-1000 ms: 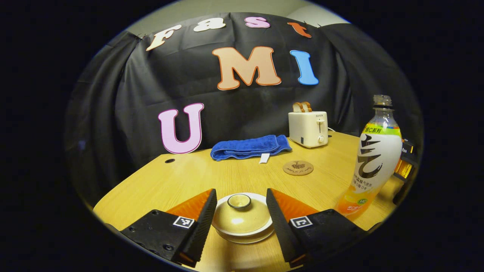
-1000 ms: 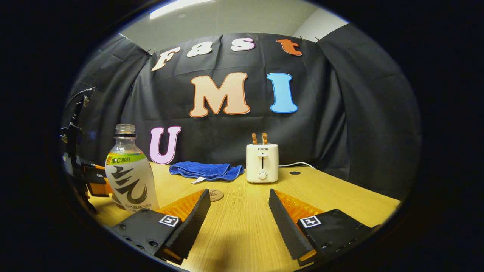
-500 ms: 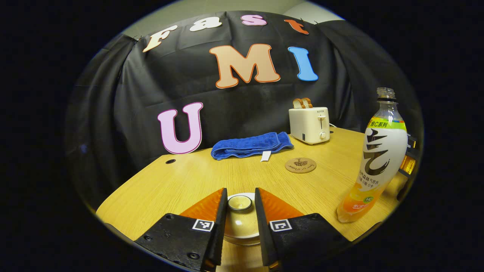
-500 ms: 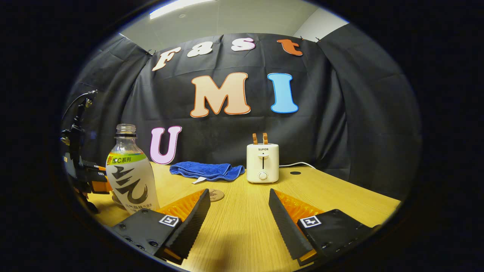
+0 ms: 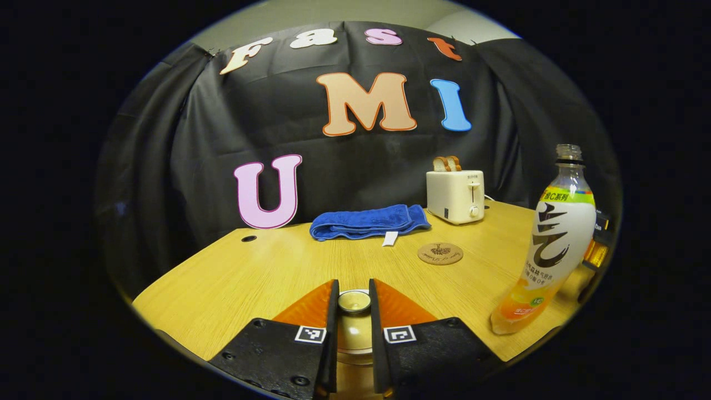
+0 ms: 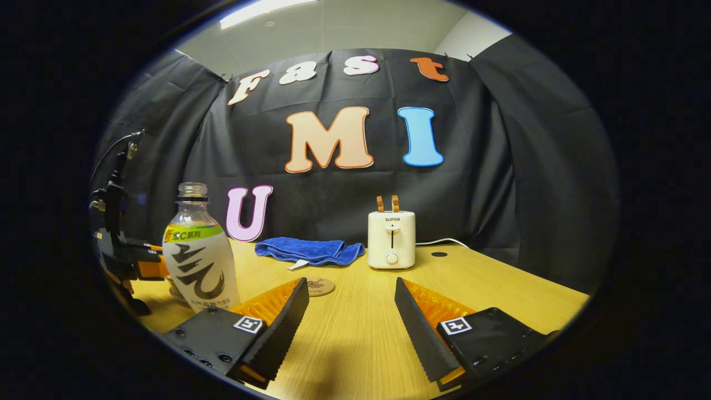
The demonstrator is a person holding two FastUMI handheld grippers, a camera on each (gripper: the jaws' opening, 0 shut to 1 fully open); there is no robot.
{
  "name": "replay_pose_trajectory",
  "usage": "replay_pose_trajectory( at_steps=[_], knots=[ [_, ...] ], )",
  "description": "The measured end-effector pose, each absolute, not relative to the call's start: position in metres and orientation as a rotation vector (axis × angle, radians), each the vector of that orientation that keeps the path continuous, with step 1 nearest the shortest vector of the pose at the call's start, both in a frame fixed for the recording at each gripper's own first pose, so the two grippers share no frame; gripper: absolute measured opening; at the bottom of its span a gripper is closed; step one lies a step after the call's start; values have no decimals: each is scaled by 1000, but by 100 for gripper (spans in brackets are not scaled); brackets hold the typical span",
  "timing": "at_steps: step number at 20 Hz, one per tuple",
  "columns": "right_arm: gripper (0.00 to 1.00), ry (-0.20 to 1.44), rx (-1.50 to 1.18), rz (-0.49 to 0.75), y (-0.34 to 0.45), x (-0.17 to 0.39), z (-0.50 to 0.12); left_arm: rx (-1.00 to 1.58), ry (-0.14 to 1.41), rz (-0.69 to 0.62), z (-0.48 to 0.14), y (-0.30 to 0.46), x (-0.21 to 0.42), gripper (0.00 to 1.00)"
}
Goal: Open the teacup lid with one hand, grasp the water bottle and pour water into the teacup with the other hand; after pouring, place the water bottle on the coaster and then close the teacup lid.
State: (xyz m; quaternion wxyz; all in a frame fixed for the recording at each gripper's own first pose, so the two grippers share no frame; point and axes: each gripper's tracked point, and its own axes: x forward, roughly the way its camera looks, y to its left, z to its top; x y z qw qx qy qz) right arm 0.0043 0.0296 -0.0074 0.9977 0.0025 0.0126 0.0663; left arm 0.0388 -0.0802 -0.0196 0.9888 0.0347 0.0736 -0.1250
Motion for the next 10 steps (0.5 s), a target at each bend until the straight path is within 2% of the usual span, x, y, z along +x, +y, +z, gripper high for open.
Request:
replay_pose_trajectory(
  at_steps=[1, 2, 5, 6, 7, 8, 10],
  knots=[
    [95, 25, 5, 145, 33, 2, -7, 68, 136, -249, -14, -79, 39, 23],
    [100, 24, 6, 151, 33, -2, -7, 71, 121, -244, -9, -77, 38, 23],
    [95, 30, 7, 179, 39, -15, -7, 90, 85, -227, 6, -69, 38, 23],
    [100, 32, 9, 191, 41, -20, -7, 91, 74, -222, 11, -66, 36, 23],
    [95, 38, 11, 207, 43, -25, -7, 90, 69, -215, 13, -62, 34, 23],
    [99, 52, 20, 223, 46, -30, -10, 84, 65, -207, 15, -57, 33, 23],
    [94, 76, 54, 268, 56, -41, -11, 65, 68, -193, 16, -51, 30, 23]
  ],
)
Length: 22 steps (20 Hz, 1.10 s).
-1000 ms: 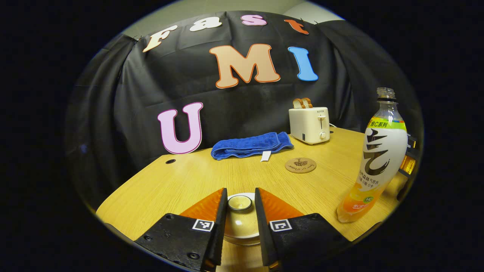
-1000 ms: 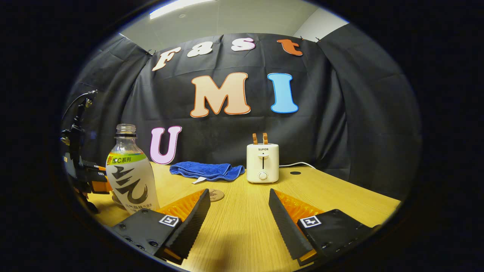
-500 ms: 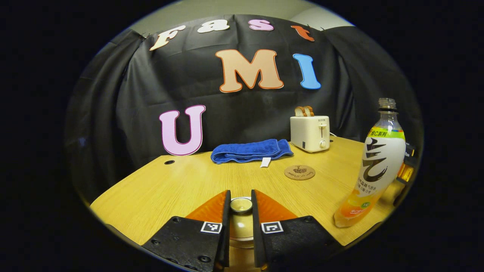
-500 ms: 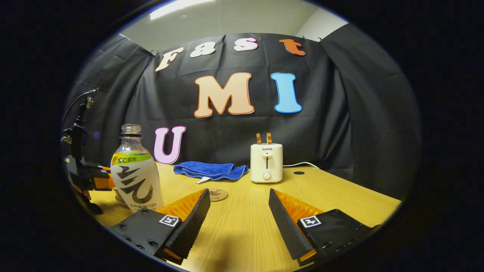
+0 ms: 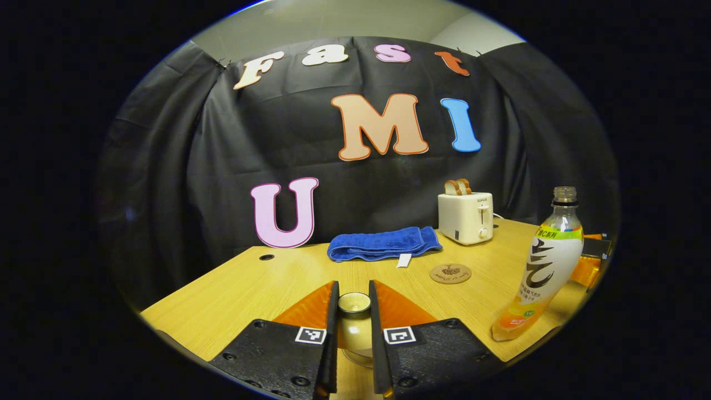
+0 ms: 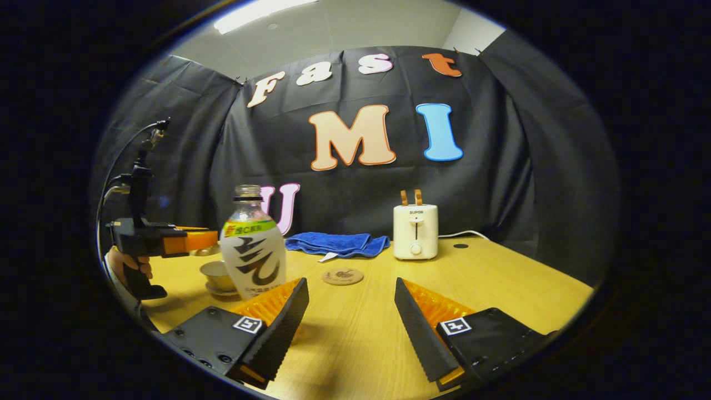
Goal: Open the teacup lid with one hand, grasp the water bottle and pour water into the teacup with the other hand; after pouring, place the water bottle on the coaster and then close the teacup lid.
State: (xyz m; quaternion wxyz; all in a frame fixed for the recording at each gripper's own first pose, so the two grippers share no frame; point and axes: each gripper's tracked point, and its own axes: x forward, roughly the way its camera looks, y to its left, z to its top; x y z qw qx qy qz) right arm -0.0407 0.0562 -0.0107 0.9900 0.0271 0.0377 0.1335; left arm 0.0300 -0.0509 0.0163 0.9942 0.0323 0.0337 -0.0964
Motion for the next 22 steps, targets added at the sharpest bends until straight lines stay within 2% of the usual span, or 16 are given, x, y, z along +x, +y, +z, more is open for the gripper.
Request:
replay_pose_trajectory(
  at_steps=[2, 3, 4, 5, 6, 7, 8, 12, 14, 16, 22],
  knots=[
    [95, 80, 71, 297, 63, -50, -10, 57, 69, -179, 16, -43, 26, 23],
    [99, 74, 74, 313, 68, -54, -8, 60, 70, -172, 15, -38, 24, 23],
    [94, 67, 74, 330, 74, -57, -6, 61, 71, -165, 15, -35, 22, 23],
    [99, 64, 73, 346, 78, -60, -6, 61, 73, -159, 15, -32, 20, 23],
    [95, 62, 73, 363, 83, -64, -6, 57, 72, -155, 15, -29, 19, 23],
    [99, 62, 72, 381, 89, -67, -6, 52, 69, -151, 16, -26, 18, 23],
    [94, 60, 69, 396, 95, -70, -6, 48, 66, -143, 17, -23, 17, 23],
    [100, 60, 30, 435, 115, -74, -8, 35, 56, -125, 17, -13, 15, 23],
    [100, 63, 12, 442, 123, -71, -10, 21, 58, -123, 15, -11, 15, 23],
    [95, 76, 14, 445, 131, -66, -13, 12, 64, -122, 12, -9, 16, 23],
    [99, 114, 3, 430, 146, -51, -20, -10, 59, -111, 9, 0, 21, 23]
  ],
)
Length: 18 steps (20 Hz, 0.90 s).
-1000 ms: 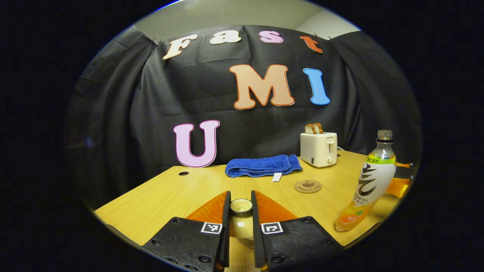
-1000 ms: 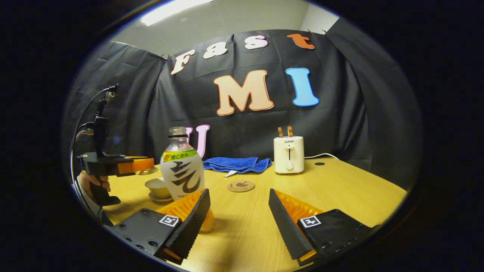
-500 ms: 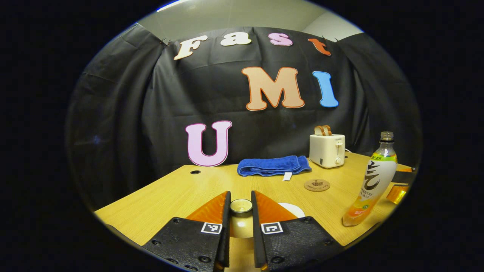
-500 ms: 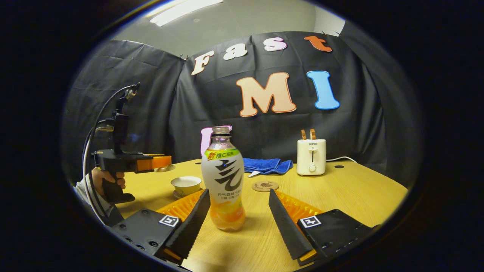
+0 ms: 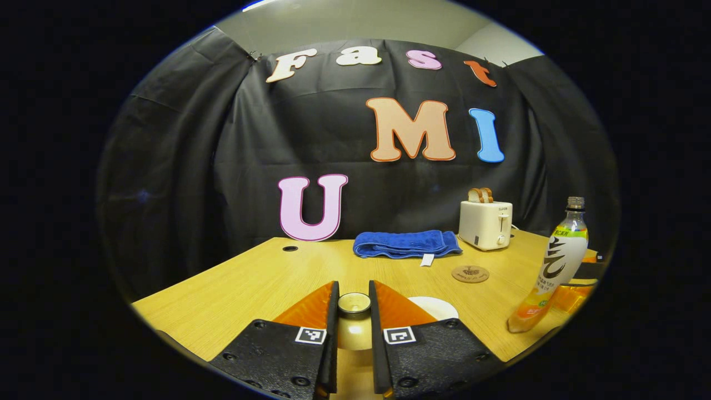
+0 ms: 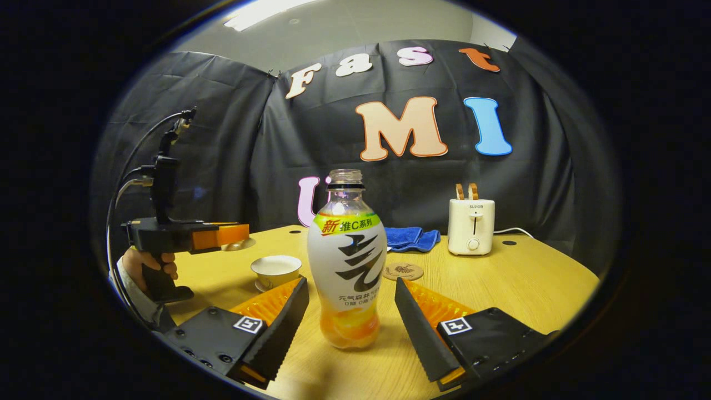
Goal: Open the teacup lid with one hand, grasp the water bottle and pour water into the teacup with the other hand; after pouring, place the water bottle on the coaster and then close the teacup lid.
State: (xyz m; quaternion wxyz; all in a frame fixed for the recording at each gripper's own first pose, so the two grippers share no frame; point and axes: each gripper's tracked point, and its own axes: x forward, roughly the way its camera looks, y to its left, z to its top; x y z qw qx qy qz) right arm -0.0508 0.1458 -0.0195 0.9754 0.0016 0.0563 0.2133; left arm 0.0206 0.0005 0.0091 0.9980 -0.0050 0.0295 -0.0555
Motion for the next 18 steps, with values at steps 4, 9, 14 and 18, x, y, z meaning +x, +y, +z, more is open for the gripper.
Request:
replay_pose_trajectory(
  at_steps=[4, 9, 14, 18],
  knots=[
    [98, 112, 5, 428, 154, -45, -20, -2, 64, -104, 8, 6, 23, 23],
    [77, 125, -5, 419, 159, -37, -21, -23, 66, -100, 8, 11, 24, 23],
    [74, 111, -97, 424, 165, -26, -20, -32, 63, -99, 10, 13, 23, 23],
    [73, 70, -242, 399, 160, -3, -7, -46, 75, -104, 7, 12, 24, 23]
  ],
)
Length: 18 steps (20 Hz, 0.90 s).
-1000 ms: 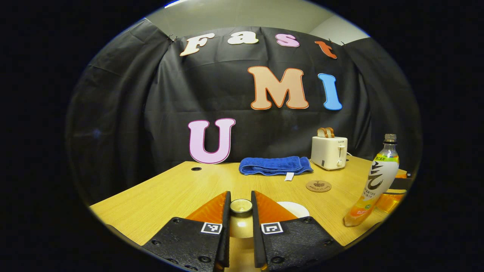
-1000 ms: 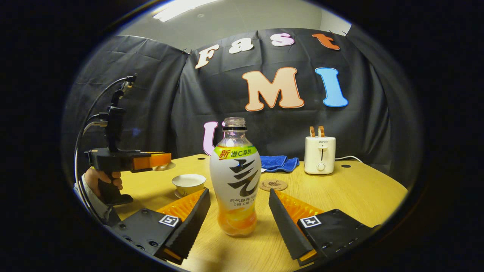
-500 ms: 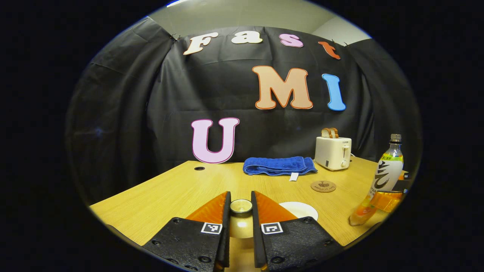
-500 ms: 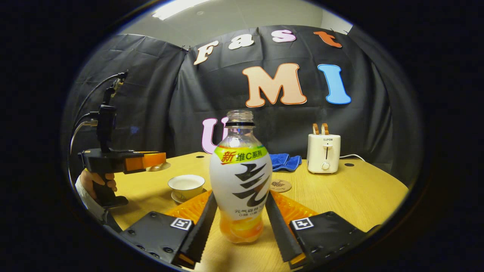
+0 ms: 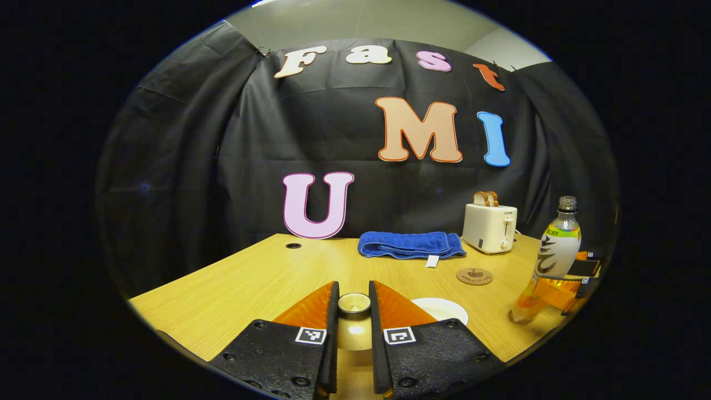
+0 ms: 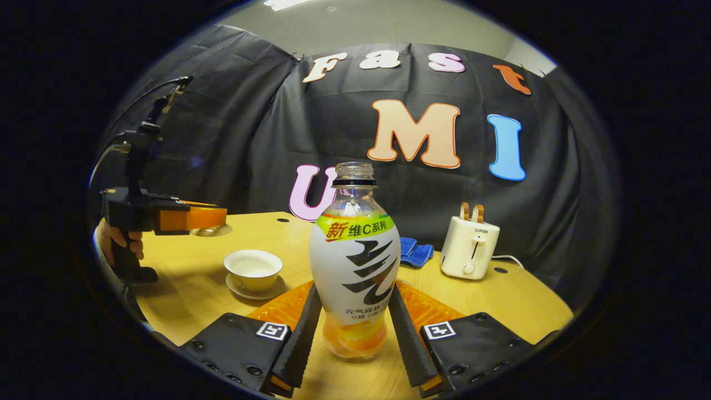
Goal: Open the teacup lid with one hand, grasp the water bottle and pour water into the teacup with the other hand; after pouring, place the water bottle on the coaster and then close the teacup lid.
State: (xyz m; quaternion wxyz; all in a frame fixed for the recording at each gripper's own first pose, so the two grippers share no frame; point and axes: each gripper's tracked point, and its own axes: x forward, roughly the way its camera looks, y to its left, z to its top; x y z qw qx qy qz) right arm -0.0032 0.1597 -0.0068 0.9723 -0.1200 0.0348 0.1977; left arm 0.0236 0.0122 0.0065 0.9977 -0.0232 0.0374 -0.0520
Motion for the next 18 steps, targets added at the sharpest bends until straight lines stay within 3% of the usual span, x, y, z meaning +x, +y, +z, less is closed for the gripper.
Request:
replay_pose_trajectory(
  at_steps=[8, 18],
  knots=[
    [72, 9, -579, 348, 155, 36, -3, -40, 71, -90, 8, 23, 25, 23],
    [73, -40, -979, 380, 187, 38, -38, -59, 75, -40, 10, 55, 27, 23]
  ],
)
